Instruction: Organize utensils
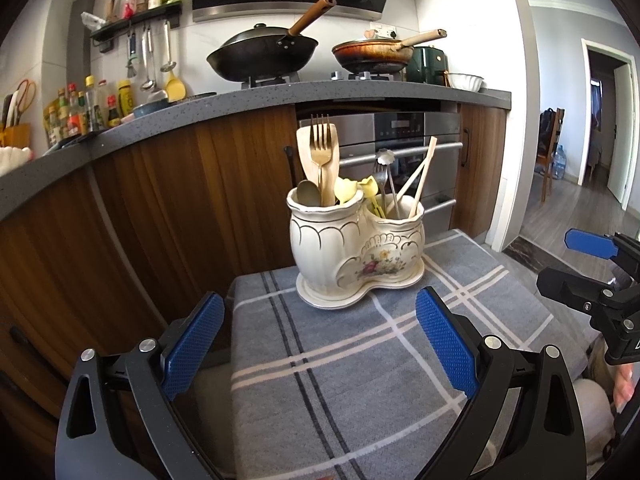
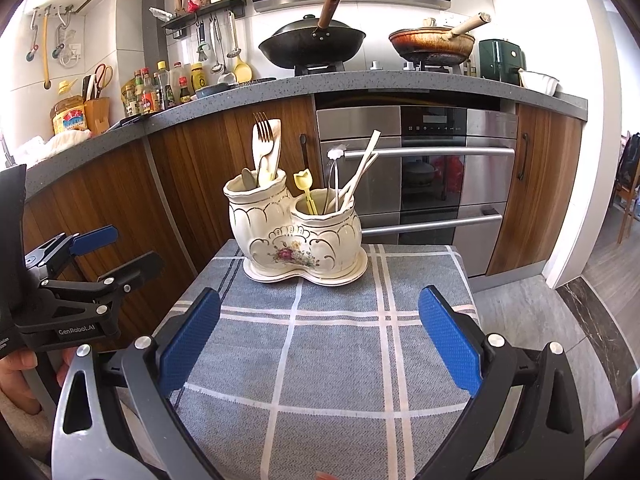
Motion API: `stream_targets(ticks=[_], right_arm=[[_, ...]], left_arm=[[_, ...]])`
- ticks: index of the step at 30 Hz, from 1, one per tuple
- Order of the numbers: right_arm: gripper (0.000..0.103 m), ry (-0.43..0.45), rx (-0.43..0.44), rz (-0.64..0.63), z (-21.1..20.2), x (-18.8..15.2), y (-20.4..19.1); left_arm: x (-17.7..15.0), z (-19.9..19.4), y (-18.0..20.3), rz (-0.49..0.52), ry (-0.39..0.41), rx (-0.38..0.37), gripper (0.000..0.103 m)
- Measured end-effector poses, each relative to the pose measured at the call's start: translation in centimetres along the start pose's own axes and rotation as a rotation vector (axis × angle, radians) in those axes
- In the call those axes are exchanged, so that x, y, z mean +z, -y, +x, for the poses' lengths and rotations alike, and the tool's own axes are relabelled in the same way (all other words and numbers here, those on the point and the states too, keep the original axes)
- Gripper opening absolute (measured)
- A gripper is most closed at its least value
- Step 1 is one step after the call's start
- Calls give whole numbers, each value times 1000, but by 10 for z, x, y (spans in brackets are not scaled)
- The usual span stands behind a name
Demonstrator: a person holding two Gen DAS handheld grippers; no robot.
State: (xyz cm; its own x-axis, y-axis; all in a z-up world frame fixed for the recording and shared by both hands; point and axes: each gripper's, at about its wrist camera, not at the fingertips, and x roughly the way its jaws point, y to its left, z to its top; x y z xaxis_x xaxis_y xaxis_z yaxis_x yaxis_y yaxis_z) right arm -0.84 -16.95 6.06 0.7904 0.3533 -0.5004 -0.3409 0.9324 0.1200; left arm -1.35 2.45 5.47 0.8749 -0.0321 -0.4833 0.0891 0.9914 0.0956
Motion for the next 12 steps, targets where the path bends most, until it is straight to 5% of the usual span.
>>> stream_targets(ticks=[12], right_arm=[[98, -7, 1, 3, 4, -5, 1]], left_arm=[[-1, 6, -4, -24, -32, -31, 96]])
